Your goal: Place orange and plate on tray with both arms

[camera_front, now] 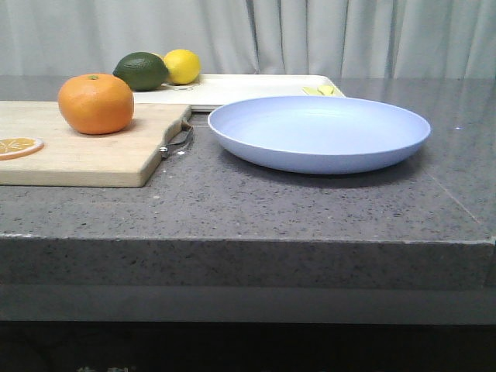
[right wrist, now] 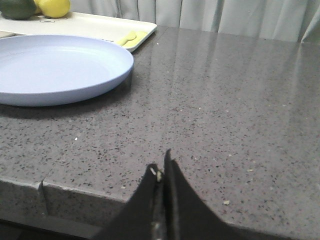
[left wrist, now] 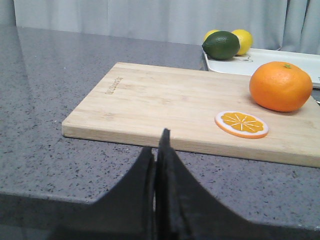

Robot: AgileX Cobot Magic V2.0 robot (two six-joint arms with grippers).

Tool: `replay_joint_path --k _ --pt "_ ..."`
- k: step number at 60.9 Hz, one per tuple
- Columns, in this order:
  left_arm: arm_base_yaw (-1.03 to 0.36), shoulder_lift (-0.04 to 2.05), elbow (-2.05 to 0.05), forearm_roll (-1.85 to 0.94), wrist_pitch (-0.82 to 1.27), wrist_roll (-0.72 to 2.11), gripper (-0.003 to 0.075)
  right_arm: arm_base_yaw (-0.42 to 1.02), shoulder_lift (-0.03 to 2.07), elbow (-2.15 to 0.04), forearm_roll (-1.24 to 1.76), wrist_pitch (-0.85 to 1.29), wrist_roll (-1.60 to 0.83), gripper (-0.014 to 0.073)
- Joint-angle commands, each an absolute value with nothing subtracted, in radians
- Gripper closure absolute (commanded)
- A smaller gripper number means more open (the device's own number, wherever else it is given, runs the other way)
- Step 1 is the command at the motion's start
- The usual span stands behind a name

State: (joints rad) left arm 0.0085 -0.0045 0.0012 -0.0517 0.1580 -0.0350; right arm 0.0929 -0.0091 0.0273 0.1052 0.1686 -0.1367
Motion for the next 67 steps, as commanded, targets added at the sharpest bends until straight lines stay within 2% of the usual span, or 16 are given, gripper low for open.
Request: replay_joint_path --k 1,21,38,54,67 --pt "0.01 -0.023 0.006 -0.06 0.063 -0.035 0.0738 0.09 -0.031 0.024 0.108 0.089 -0.141 0.0664" --pt "0.01 -0.023 0.006 -0.06 0.0 -0.035 0.0738 0.09 -0.031 0.024 0.108 0.091 -0.141 0.0664" --pt "0.01 -0.023 0.0 -0.064 -0.259 -0.035 0.0738 0.09 -0.028 -0.045 0.108 0.073 -0.141 0.0664" --pt "0.01 0.039 -0.143 -0.064 -0.2 -0.035 0.0738 0.09 0.11 -0.262 0.108 0.074 -0.141 0.0661" --pt "0.01 0.292 -0.379 0.018 0.007 -0.035 0.0738 0.09 0.39 -0.476 0.108 0.073 -0.141 0.0661"
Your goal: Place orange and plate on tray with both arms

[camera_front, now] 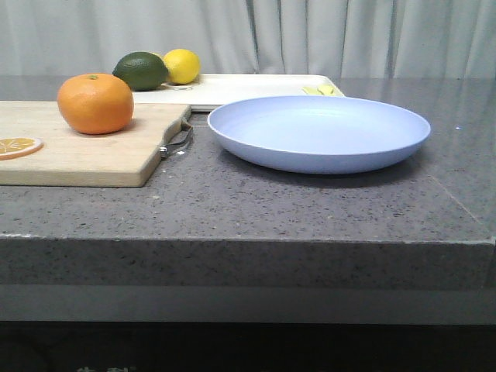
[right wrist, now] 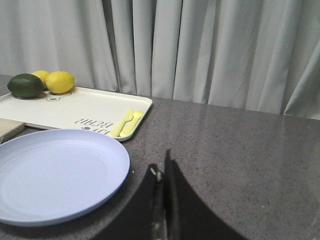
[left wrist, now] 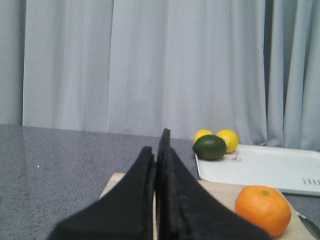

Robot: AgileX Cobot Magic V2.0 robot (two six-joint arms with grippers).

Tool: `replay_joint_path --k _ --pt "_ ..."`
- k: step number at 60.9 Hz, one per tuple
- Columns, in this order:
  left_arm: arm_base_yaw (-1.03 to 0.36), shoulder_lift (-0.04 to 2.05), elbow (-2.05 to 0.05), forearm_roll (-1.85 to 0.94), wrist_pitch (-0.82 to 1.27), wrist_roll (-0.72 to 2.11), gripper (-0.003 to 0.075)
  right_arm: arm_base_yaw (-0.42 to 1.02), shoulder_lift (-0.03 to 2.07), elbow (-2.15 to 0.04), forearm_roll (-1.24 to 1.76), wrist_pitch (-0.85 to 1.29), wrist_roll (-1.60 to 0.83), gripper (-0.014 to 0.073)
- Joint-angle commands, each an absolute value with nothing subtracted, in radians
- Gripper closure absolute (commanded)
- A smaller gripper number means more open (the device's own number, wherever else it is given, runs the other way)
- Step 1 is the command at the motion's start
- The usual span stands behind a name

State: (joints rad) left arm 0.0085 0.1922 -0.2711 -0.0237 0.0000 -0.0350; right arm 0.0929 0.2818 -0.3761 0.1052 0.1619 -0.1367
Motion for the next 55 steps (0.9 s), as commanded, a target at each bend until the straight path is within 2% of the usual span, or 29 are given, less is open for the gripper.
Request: replay_joint_path --k 1,17,32,38,44,48,55 --pt "0.01 0.322 -0.4 0.032 0.017 -0.035 0.0738 0.09 0.408 -0.489 0.108 0.073 -0.141 0.0661" --pt "0.01 0.634 -0.547 0.061 0.031 -0.035 0.0738 0.09 0.674 -0.647 0.108 0.106 -0.141 0.0661" --pt "0.01 0.694 -0.552 0.059 0.023 -0.035 0.0738 0.09 0.696 -0.648 0.114 0.096 -0.139 0.0659" --pt "0.01 0.698 -0.552 0.059 0.012 -0.035 0.0729 0.09 0.696 -0.648 0.114 0.093 -0.139 0.0604" --pt "0.01 0.698 -0.552 0.059 0.01 -0.035 0.0636 0.09 0.696 -0.648 0.114 0.093 -0.139 0.0475" --pt "0.01 0.698 -0.552 0.059 0.01 -0.035 0.0499 0.09 0.696 -0.648 0.114 0.093 -0.139 0.034" --pt "0.01 0.698 -0.552 0.059 0.006 -0.035 0.0207 0.09 0.696 -0.648 0.114 0.093 -0.139 0.0102"
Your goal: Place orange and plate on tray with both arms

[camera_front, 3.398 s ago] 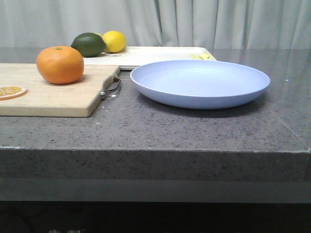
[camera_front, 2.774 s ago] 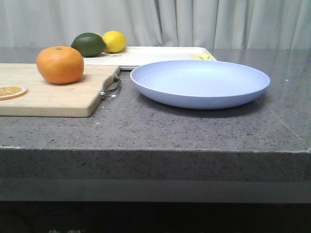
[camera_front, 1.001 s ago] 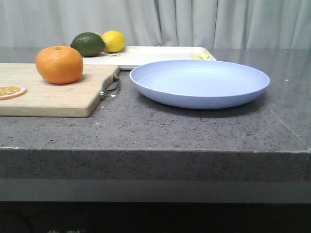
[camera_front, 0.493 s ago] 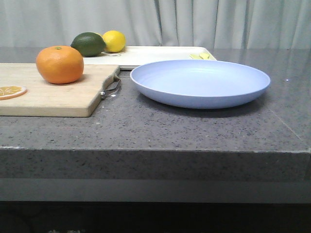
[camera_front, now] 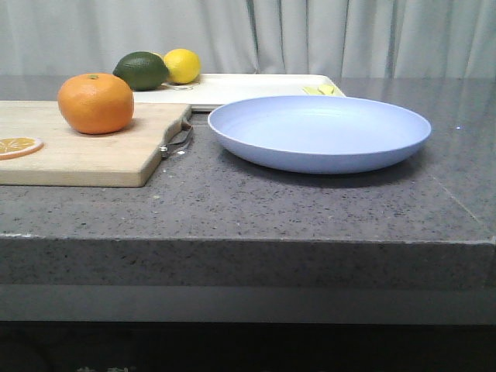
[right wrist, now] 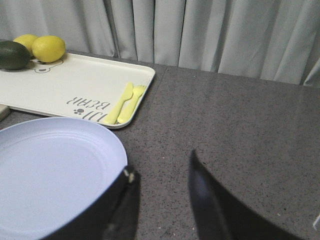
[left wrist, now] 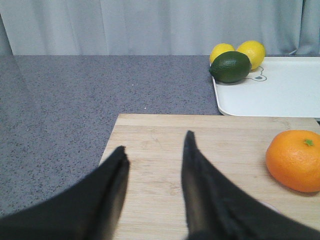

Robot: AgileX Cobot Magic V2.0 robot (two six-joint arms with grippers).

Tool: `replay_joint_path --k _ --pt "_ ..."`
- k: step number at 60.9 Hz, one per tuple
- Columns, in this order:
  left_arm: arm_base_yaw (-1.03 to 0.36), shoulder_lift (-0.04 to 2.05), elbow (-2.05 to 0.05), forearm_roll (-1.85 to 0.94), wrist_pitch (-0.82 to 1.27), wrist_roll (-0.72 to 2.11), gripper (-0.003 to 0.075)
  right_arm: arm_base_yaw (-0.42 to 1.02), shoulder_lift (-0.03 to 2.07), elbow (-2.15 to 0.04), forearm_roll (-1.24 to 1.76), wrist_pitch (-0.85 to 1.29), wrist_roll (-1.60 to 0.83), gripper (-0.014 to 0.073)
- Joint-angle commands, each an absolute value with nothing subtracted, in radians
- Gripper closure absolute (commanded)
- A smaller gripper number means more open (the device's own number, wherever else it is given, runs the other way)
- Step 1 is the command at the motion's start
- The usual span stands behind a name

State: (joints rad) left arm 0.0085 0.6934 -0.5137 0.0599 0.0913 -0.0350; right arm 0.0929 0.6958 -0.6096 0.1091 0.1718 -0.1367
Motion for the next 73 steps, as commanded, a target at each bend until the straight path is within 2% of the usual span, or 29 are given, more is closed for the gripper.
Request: replay_joint_path --k 1,5,9,51,60,73 --pt "0.01 0.698 -0.552 0.059 0.006 -0.035 0.0178 0.09 0.696 -0.648 0.114 0.093 -0.139 0.0078" --pt "0.01 0.698 -0.552 0.059 0.006 -0.035 0.0072 0.09 0.696 -0.648 0.114 0.093 -0.139 -0.0007" --pt "0.01 0.698 -0.552 0.059 0.006 -0.035 0.0037 0.09 0.696 -0.648 0.114 0.095 -0.139 -0.006" --pt "0.007 0.701 -0.561 0.0 -0.044 -0.035 0.0038 0.09 0.696 -0.648 0.114 0.096 -0.139 -0.0057" --pt "-0.013 0.782 -0.637 -0.021 -0.008 -0.035 0.0038 0.09 0.696 -0.648 0.114 0.096 -0.139 -0.0057" --pt "-0.14 0.997 -0.829 -0.021 0.166 -0.035 0.0037 0.09 0.696 -0.648 0.114 0.096 -0.139 -0.0057"
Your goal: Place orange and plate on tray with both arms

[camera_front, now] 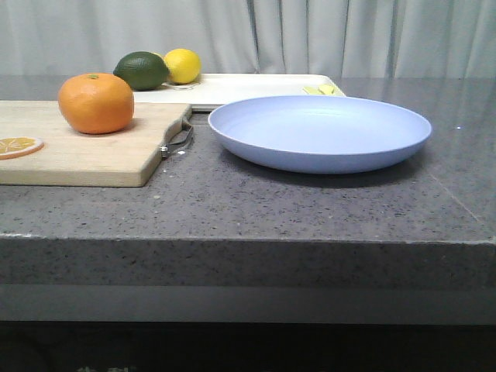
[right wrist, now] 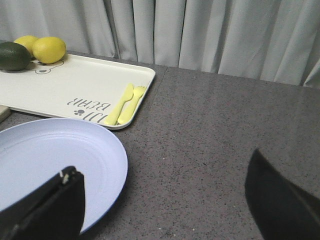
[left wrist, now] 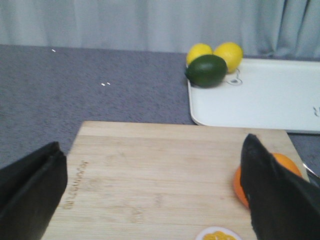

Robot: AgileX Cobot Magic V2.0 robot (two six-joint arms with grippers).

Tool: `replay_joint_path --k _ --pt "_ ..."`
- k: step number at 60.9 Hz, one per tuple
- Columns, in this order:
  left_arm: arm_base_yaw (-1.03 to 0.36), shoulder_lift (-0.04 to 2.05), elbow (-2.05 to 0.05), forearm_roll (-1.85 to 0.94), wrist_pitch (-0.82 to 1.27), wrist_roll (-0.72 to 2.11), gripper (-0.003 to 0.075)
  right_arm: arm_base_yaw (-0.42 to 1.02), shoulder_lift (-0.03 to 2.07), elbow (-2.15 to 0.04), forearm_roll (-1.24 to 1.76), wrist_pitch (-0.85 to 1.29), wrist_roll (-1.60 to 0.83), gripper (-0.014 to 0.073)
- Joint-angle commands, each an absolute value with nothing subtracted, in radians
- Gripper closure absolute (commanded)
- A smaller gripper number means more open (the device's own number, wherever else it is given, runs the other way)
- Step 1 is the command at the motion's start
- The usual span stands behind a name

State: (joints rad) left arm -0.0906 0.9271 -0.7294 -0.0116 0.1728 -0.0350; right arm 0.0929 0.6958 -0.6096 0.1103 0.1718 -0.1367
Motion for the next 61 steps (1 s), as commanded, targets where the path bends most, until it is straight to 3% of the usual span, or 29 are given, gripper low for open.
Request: replay_joint_path --k 1,16,36,61 --pt "-0.154 1.012 -0.842 -0.021 0.176 -0.035 0.0037 0.09 0.696 -0.648 0.114 0.096 -0.139 -0.0057" --pt "-0.292 1.295 -1.09 -0.039 0.36 -0.035 0.0037 0.09 0.696 -0.648 0.114 0.097 -0.139 -0.0057" --pt "-0.335 1.566 -1.389 -0.074 0.633 -0.035 0.0037 0.09 0.696 -0.648 0.114 0.1 -0.139 -0.0057" --pt "-0.353 1.657 -1.464 -0.104 0.728 -0.039 0.0037 0.09 0.696 -0.648 0.114 0.1 -0.139 -0.0057"
